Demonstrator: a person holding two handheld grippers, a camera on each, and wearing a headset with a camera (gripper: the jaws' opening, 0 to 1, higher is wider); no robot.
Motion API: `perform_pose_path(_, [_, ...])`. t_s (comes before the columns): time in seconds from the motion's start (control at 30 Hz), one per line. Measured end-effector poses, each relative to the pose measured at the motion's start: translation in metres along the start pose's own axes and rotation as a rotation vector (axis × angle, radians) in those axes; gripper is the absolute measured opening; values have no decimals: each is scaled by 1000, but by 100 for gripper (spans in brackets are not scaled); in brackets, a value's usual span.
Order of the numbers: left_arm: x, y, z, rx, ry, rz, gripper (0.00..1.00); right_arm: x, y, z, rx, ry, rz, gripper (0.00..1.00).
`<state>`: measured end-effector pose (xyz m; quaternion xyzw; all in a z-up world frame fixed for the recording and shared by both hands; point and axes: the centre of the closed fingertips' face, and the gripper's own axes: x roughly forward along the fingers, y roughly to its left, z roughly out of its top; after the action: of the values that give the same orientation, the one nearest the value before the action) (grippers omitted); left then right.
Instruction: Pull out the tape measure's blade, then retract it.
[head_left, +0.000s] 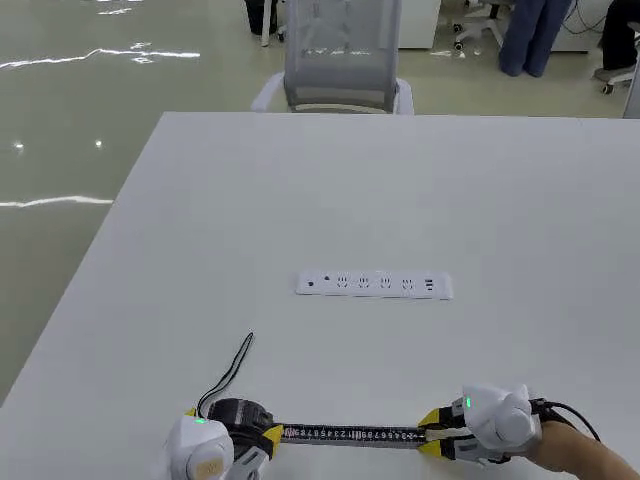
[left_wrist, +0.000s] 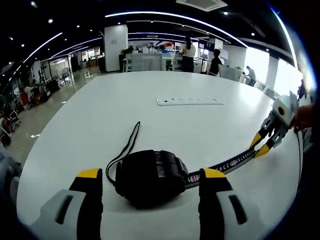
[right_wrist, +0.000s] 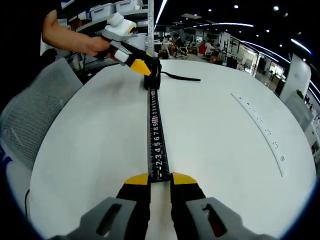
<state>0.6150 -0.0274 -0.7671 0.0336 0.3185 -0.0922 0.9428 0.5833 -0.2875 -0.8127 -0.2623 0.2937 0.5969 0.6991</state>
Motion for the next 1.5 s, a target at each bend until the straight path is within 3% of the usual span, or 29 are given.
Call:
perform_pose_path(0.33, [0,4,-2,-20,0,43,74,-1,0,1,2,7,0,13])
perform_pose_path(0.63, [5,7,1,-116,-8,62,67,-1,-1,0,2,7,-3,14])
perform_pose_path(0.93, [9,1,0,-100,15,60,60,-2,-1,0,6,0,-7,14])
perform_pose_path(1.23, [11,2,-2,-71,22,100,59,-2,-3,-1,4,4,-14,14])
perform_pose_path(1.5, [13,0,-5,-6,35,143,59,-6,-2,1,-5,6,-22,13])
